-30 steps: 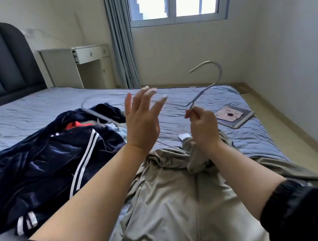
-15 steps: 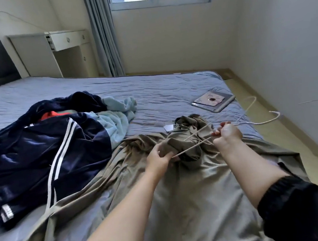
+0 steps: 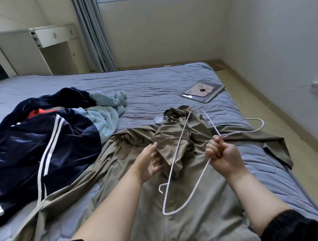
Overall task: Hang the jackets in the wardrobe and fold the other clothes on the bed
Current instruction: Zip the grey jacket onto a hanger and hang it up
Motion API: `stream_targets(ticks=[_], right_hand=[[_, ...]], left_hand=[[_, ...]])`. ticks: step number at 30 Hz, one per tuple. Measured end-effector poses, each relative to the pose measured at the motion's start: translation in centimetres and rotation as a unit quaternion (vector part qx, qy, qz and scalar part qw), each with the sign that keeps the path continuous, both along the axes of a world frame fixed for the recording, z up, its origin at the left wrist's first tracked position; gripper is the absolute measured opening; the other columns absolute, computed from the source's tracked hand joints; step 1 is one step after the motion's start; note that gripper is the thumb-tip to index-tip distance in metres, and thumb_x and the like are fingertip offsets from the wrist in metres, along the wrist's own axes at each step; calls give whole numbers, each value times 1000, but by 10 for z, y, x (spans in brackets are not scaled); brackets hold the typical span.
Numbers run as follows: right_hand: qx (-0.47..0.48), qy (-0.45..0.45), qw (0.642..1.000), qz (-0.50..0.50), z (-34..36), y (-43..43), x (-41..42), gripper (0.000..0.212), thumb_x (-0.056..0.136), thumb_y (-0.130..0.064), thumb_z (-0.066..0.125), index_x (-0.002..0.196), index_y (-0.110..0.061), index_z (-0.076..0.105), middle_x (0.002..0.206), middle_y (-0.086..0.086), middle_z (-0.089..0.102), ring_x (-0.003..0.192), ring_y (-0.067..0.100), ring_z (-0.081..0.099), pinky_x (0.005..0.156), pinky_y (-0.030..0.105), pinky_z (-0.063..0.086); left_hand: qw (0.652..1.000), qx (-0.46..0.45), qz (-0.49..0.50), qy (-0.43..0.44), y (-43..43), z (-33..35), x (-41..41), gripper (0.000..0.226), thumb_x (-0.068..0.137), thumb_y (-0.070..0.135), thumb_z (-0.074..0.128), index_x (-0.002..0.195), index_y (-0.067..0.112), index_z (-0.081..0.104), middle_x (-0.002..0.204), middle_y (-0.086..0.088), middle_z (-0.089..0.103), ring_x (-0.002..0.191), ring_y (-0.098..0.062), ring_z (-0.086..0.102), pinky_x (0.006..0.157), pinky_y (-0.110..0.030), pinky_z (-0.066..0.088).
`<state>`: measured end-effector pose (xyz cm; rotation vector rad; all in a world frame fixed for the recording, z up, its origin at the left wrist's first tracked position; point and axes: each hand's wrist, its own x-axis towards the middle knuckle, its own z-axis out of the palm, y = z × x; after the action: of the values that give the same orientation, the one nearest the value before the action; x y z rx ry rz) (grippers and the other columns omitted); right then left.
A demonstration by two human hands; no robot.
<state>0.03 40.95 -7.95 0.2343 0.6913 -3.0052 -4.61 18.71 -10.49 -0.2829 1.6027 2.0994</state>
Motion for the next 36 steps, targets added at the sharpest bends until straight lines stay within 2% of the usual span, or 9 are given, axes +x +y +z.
stream_targets(ticks=[5,8,11,15,18,21,25,30,36], right_hand=[[109,-83,990,-8,-13,13,12,26,98,-13,37,75,-11,48,45,-8,17,38,4,8,32,15,13],[288,-173,937,-100,-32,7,14,28,105,-16,28,84,-12,47,47,-2,25,28,2,19,32,10,17],[378,-244,879,-157,-57,11,21,30,103,-11,29,78,-14,45,56,3,30,23,1,23,31,8,20],[374,-255,874,-177,-65,17,29,29,102,-21,36,77,-11,47,52,2,31,24,3,24,31,10,20],[386,-209,880,-180,-42,4,20,39,103,-37,33,77,-11,47,47,0,30,27,5,25,32,14,22],[459,-134,858,-188,-3,-17,3,45,103,-35,32,68,-11,48,49,3,36,36,12,33,39,20,27],[633,-20,736,-238,41,-33,-10,57,102,-43,30,59,-10,48,51,0,44,48,14,41,48,24,30],[778,-6,560,-285,77,-27,-10,64,101,-46,28,46,-13,37,46,1,40,45,18,39,47,27,22],[835,-40,479,-268,87,-9,-4,56,98,-37,33,67,-2,64,65,16,60,61,27,46,58,31,30]], left_hand=[[985,-172,-11,27,17,-2,-6,25,91,21,61,109,26,44,82,-1,57,53,-13,47,52,-23,39],[937,-344,-37,56,33,-8,-5,12,87,6,56,78,14,53,61,-5,48,46,-16,42,44,-19,31],[876,-462,42,130,24,-6,-12,19,80,-1,50,81,7,67,71,-15,64,69,-29,63,58,-30,50],[867,-316,374,95,-38,17,-39,28,88,4,46,106,5,67,97,-15,68,94,-31,64,81,-32,49],[869,-283,389,114,-71,42,-58,34,96,14,40,117,-1,61,121,-20,61,115,-34,56,90,-30,43],[854,-365,332,163,-71,66,-64,32,92,32,51,101,5,67,105,-16,67,104,-31,61,81,-27,45],[848,-387,306,196,-60,91,-66,27,85,10,56,107,17,70,102,-4,70,93,-22,64,70,-17,52],[878,-235,380,175,-61,135,-66,40,86,-1,51,119,15,66,115,-4,66,98,-17,61,79,-20,48],[882,-141,389,226,-63,213,-59,41,84,-8,49,121,5,63,115,-11,65,105,-23,62,97,-28,49]])
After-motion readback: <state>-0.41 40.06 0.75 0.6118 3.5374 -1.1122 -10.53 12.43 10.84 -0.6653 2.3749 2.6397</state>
